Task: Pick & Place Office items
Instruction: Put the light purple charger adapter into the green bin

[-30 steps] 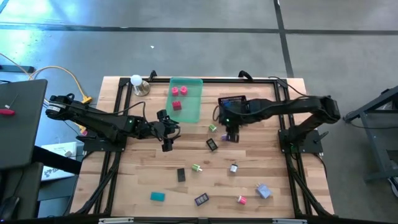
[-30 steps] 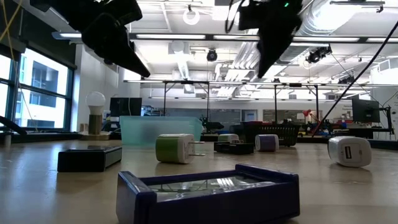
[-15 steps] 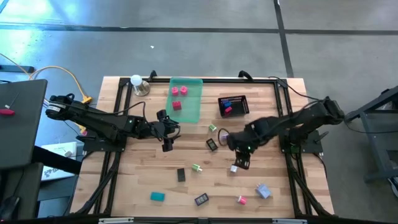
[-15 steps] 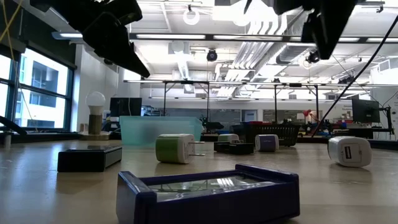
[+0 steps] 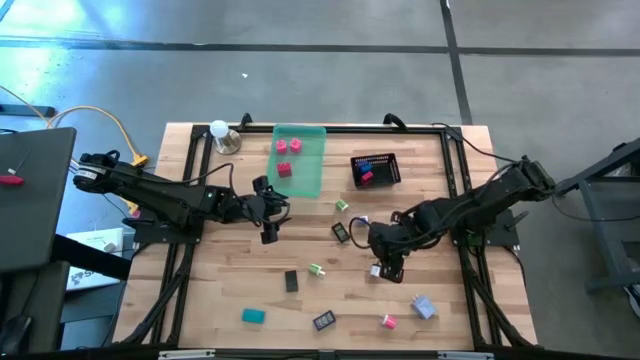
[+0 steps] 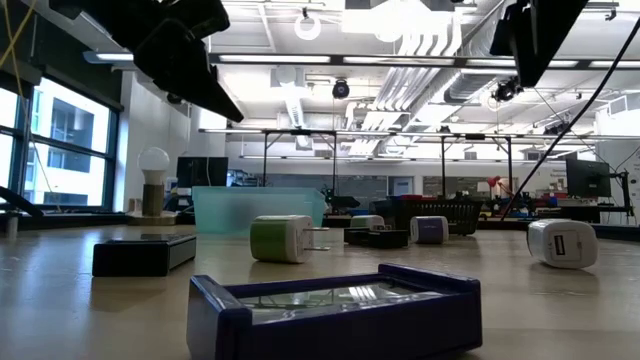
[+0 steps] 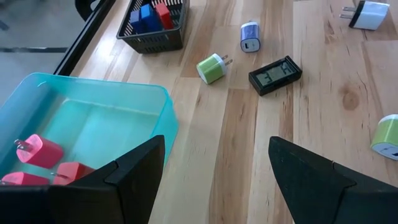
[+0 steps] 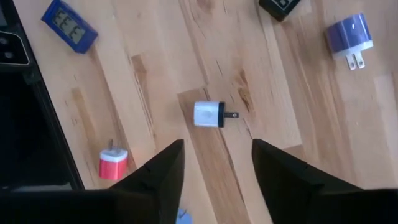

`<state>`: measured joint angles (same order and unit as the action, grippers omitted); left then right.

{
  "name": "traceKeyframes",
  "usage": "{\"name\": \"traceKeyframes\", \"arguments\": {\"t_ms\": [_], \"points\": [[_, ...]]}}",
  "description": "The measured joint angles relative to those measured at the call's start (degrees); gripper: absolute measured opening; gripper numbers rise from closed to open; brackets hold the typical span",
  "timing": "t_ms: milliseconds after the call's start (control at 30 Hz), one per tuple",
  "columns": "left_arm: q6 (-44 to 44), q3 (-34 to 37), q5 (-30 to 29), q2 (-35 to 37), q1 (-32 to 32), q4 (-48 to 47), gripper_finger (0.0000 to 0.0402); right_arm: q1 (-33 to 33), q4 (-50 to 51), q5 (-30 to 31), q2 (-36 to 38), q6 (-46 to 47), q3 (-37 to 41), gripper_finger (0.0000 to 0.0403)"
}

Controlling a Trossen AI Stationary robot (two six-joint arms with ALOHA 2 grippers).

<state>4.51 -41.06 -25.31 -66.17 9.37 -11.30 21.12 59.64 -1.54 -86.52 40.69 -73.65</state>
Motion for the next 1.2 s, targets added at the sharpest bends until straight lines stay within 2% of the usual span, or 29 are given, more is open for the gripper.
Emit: {"name": "traceKeyframes", "arguments": {"t_ms": [300,467,700,900,1033,1200], "points": [[0.09,0.0,0.01,-0.49,0.0,0.11,0.028,0.26,2.05,0.11,-0.02,0.78,0.0,0.0311],[0.13,0.0,0.0,-1.65,0.0,0.1,0.028,3.54,3.78,-0.63,-0.02,9.34,0.01,0.0359],[0.03,0.0,0.02,-2.67,0.0,1.7,0.028,12.18,7.77,-3.32,-0.04,30.07,4.19,0.0362],[0.02,0.0,0.01,-2.67,0.02,2.89,0.028,20.0,2.69,-2.31,-0.09,44.64,9.31,0.0354],[0.07,0.0,0.01,-2.67,0.0,2.87,0.028,23.88,-2.98,-3.02,-0.09,49.49,12.55,0.0354],[0.11,0.0,0.1,-2.67,0.02,3.55,0.028,26.91,-11.53,-3.21,-0.09,50.43,15.84,0.0353]]}}
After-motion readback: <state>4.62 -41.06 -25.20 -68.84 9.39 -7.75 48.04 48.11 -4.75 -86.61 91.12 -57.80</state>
